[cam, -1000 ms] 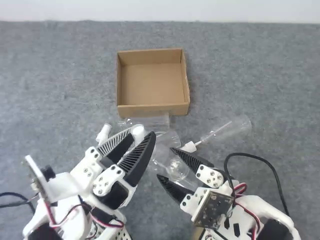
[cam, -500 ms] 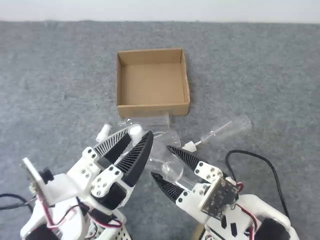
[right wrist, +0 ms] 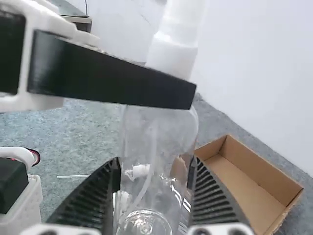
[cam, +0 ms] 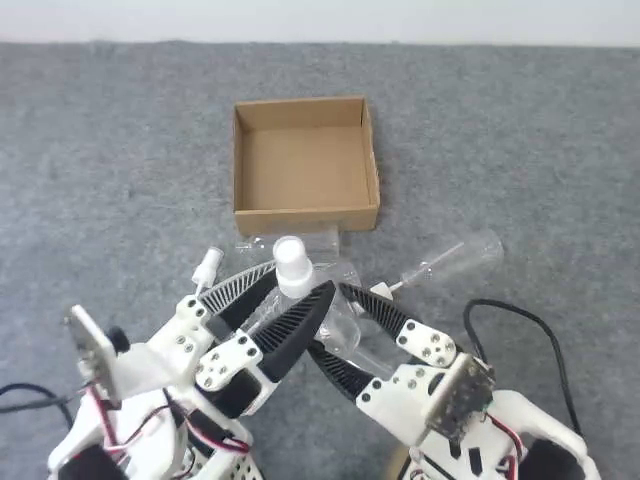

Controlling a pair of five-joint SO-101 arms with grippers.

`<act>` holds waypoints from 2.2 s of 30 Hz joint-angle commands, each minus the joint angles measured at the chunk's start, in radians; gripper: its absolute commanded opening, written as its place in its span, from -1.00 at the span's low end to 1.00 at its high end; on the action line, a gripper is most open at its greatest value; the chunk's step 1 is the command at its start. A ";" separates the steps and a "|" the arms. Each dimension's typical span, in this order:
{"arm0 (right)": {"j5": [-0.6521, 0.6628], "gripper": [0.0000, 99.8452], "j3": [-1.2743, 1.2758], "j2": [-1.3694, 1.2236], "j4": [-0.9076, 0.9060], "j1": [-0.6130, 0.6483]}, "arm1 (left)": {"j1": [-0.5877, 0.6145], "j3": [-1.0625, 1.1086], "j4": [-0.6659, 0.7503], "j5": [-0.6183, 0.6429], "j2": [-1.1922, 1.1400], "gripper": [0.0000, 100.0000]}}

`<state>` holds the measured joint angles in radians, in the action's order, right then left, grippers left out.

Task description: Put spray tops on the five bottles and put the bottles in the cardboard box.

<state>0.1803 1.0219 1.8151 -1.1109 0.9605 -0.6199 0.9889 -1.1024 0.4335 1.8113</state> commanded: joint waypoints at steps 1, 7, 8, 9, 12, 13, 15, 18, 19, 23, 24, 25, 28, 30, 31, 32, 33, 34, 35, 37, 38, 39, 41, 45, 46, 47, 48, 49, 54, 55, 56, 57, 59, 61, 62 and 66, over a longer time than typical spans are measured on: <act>-0.011 -0.95 -0.009 0.001 0.025 -0.013 | 0.002 -0.099 0.002 -0.002 0.011 -0.65; -0.011 -0.95 -0.009 0.001 0.024 -0.013 | 0.002 -0.166 0.000 -0.002 0.011 -0.65; -0.011 -0.95 -0.009 0.001 0.024 -0.013 | 0.002 -0.177 0.000 -0.002 0.011 -0.65; -0.011 -0.95 -0.009 0.001 0.024 -0.013 | 0.002 -0.188 0.000 -0.002 0.011 -0.65; -0.011 -0.95 -0.009 0.001 0.024 -0.013 | 0.003 -0.225 -0.005 -0.002 0.011 -0.65; -0.011 -0.95 -0.009 0.001 0.024 -0.013 | 0.005 -0.236 -0.006 -0.002 0.011 -0.65; -0.005 -0.95 -0.009 0.001 0.030 -0.013 | 0.051 -0.257 -0.009 -0.002 0.011 -0.65; -0.003 -0.95 -0.009 0.001 0.033 -0.013 | 0.153 -0.271 -0.012 0.032 0.011 -0.65; -0.003 -0.95 -0.009 0.001 0.033 -0.013 | 0.186 -0.271 -0.011 0.041 0.011 -0.65; -0.003 -0.95 -0.009 0.001 0.033 -0.013 | 0.279 -0.268 -0.003 0.046 0.011 -0.65; -0.005 -0.95 -0.009 0.001 0.033 -0.013 | 0.298 -0.268 0.006 0.046 0.011 -0.65; -0.006 -0.95 -0.009 0.001 0.033 -0.013 | 0.313 -0.268 0.014 0.046 0.011 -0.65; -0.006 -0.95 -0.009 0.001 0.033 -0.013 | 0.367 -0.266 0.015 0.049 0.011 -0.65; -0.008 -0.95 -0.009 0.001 0.033 -0.013 | 0.404 -0.257 0.009 0.086 0.011 -0.65; -0.008 -0.95 -0.009 0.001 0.033 -0.013 | 0.422 -0.246 0.009 0.117 0.011 -0.65; -0.006 -0.95 -0.009 0.001 0.033 -0.013 | 0.437 -0.234 0.009 0.144 0.011 -0.65; -0.003 -0.95 -0.009 0.001 0.033 -0.013 | 0.450 -0.222 0.009 0.166 0.011 -0.65; -0.003 -0.95 -0.009 0.001 0.033 -0.013 | 0.454 -0.211 0.011 0.180 0.011 -0.65; -0.003 -0.95 -0.009 0.001 0.033 -0.015 | 0.454 -0.202 0.014 0.186 0.011 -0.65; -0.003 -0.95 -0.009 0.001 0.033 -0.036 | 0.457 -0.191 0.014 0.186 0.011 -0.65; -0.003 -0.95 -0.009 0.001 0.033 -0.048 | 0.459 -0.189 0.012 0.186 0.011 -0.65; -0.003 -0.95 -0.009 0.001 0.033 -0.056 | 0.459 -0.189 0.011 0.186 0.011 -0.65; -0.003 -0.95 -0.009 0.001 0.033 -0.065 | 0.459 -0.189 0.009 0.186 0.011 -0.65; -0.003 -0.95 -0.009 0.001 0.073 -0.065 | 0.460 -0.160 0.011 0.187 0.011 -0.65; -0.002 -0.95 -0.009 0.001 0.088 -0.067 | 0.460 -0.143 0.014 0.187 0.011 -0.65; -0.002 -0.95 -0.009 -0.001 0.102 -0.067 | 0.460 -0.127 0.015 0.189 0.011 -0.65; -0.002 -0.95 -0.009 -0.001 0.114 -0.067 | 0.460 -0.113 0.017 0.189 0.011 -0.65; -0.002 -0.95 -0.009 -0.001 0.125 -0.067 | 0.462 -0.104 0.017 0.189 0.011 -0.65; -0.002 -0.95 0.011 -0.001 0.142 -0.062 | 0.463 -0.093 0.014 0.189 0.011 -0.65; -0.002 -0.95 0.034 -0.001 0.165 -0.061 | 0.463 -0.093 0.012 0.189 0.011 -0.65; -0.002 -0.95 0.061 -0.001 0.196 -0.061 | 0.463 -0.091 0.012 0.189 0.011 -0.65; -0.002 -0.95 0.092 -0.001 0.229 -0.061 | 0.463 -0.091 0.011 0.192 0.011 -0.65; -0.002 -0.95 0.153 -0.001 0.294 -0.061 | 0.466 -0.091 0.009 0.230 0.011 -0.65; -0.002 -0.95 0.190 -0.001 0.334 -0.061 | 0.516 -0.091 0.009 0.259 0.011 -0.65; -0.002 -0.95 0.199 -0.001 0.344 -0.061 | 0.549 -0.091 0.009 0.269 0.011 -0.64; -0.002 -0.95 0.198 -0.001 0.351 -0.053 | 0.617 -0.044 0.017 0.292 0.011 -0.64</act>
<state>0.1772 1.2382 1.7983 -0.7994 0.9053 -0.0506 0.9014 -1.1040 0.6943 1.8113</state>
